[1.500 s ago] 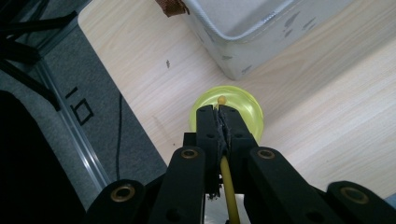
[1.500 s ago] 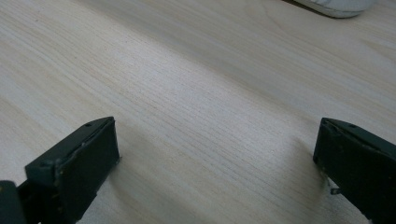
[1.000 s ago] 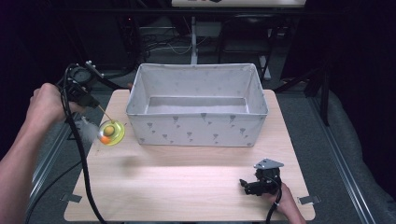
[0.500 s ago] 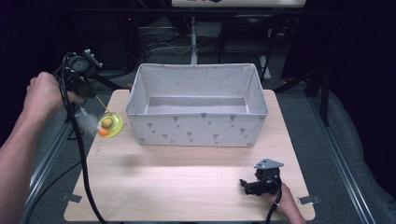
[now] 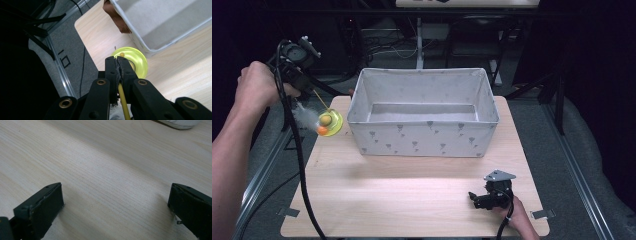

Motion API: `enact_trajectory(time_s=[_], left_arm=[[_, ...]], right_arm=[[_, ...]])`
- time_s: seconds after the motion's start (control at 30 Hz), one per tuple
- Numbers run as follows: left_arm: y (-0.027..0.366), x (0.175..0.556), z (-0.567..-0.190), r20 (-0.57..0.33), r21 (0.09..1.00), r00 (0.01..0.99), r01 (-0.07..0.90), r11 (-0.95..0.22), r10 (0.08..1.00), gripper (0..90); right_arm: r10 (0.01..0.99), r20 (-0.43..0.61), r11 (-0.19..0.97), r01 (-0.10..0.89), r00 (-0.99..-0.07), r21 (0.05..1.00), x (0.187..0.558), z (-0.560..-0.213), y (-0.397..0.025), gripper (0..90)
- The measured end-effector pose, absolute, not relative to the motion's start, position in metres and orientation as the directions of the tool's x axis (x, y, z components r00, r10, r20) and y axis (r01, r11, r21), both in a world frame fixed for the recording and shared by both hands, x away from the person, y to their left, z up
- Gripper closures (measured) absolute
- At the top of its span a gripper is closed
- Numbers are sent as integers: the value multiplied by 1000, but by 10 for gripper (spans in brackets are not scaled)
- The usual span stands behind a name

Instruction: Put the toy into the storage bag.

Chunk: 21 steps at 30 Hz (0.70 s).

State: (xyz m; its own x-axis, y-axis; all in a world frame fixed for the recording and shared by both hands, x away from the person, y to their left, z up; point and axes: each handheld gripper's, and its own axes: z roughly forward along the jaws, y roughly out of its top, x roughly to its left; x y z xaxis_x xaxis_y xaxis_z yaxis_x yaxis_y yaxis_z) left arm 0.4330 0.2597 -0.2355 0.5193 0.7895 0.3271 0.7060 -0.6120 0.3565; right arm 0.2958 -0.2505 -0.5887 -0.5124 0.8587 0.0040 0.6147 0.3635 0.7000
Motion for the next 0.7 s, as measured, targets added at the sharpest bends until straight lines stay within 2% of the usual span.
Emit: enact_trajectory(time_s=[0.7], left_arm=[[246,443,-188,394,384,488,682,-622,779,879]], right_arm=[[858,7,364,617,-514,697,296,-588,-250,0]])
